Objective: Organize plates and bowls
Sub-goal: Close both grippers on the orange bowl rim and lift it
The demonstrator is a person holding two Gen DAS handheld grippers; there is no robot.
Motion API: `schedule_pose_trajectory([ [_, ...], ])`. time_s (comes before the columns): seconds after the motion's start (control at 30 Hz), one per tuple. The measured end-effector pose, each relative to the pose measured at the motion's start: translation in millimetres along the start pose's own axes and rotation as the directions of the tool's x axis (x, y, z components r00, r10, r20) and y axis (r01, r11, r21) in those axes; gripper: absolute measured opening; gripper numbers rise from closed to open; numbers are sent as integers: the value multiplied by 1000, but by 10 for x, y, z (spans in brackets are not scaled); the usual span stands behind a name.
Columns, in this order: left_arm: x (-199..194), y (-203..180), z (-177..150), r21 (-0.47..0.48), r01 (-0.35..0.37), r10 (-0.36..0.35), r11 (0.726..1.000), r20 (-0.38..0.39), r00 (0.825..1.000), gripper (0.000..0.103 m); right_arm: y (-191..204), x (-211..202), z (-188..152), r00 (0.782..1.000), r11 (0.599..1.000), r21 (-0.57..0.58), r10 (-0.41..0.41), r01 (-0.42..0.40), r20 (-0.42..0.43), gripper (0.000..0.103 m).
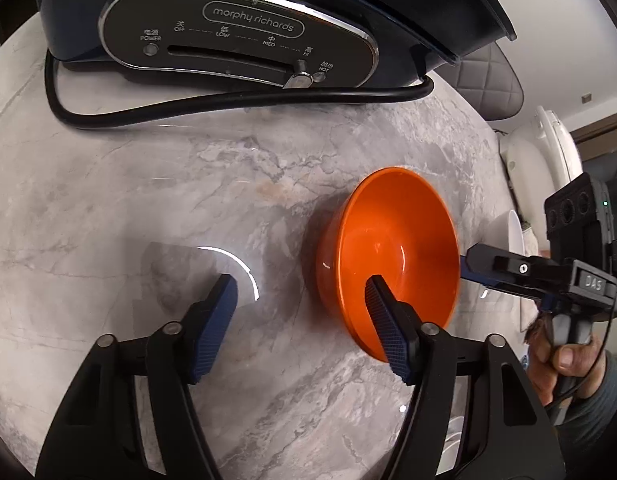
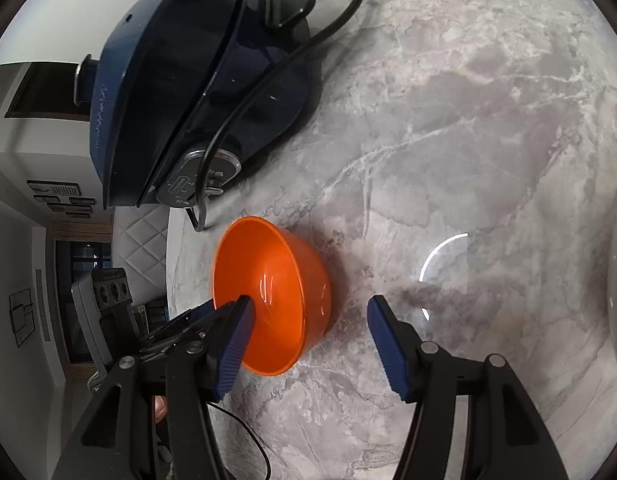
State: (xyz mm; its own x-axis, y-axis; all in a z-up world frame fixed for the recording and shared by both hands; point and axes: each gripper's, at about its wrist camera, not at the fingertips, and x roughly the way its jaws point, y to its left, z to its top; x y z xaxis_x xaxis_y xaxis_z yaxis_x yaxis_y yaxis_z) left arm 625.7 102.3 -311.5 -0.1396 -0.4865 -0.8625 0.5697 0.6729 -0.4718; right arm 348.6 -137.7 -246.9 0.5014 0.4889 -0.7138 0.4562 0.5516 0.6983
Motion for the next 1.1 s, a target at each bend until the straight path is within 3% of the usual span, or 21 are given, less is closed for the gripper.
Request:
schedule_pose_trajectory([
  [0.03,18,-4,15,-1,7,-7,1000,-6,1000,49,-5,25,8,1000,1000,0,-2,2,-9,62],
  [0.27,65,-48,44,-2,18,-18,1000,-19,1000,48,-39,134,23,999,1000,11,4,-4,-44,61],
  [0.5,71,-31,89,-13,10,-11,1000,-12,1000,48,-80,209,51,998,1000,19,12,-10,-67,43],
  [0.53,74,-36,91,-11,6,-6,1000,-12,1000,46,-82,219,50,998,1000,20,13,-11,-69,41],
  [0.57,77,-32,95,-12,3,-3,1000,-16,1000,37,-85,231,45,997,1000,18,11,-9,-74,36],
  [0.63,95,-11,86,-26,22,-23,999,-20,1000,31,-84,231,52,997,1000,20,11,-10,-82,24],
  [0.7,114,-37,86,-18,27,-28,999,-23,999,24,-62,235,52,996,1000,14,22,-21,-82,22],
  [0.77,146,-80,89,-7,25,-25,1000,-35,999,15,-7,251,50,997,1000,3,18,-18,-79,21],
  [1.1,231,-174,34,-8,8,-9,1000,-50,999,15,-9,308,25,995,999,38,27,-24,-93,20],
])
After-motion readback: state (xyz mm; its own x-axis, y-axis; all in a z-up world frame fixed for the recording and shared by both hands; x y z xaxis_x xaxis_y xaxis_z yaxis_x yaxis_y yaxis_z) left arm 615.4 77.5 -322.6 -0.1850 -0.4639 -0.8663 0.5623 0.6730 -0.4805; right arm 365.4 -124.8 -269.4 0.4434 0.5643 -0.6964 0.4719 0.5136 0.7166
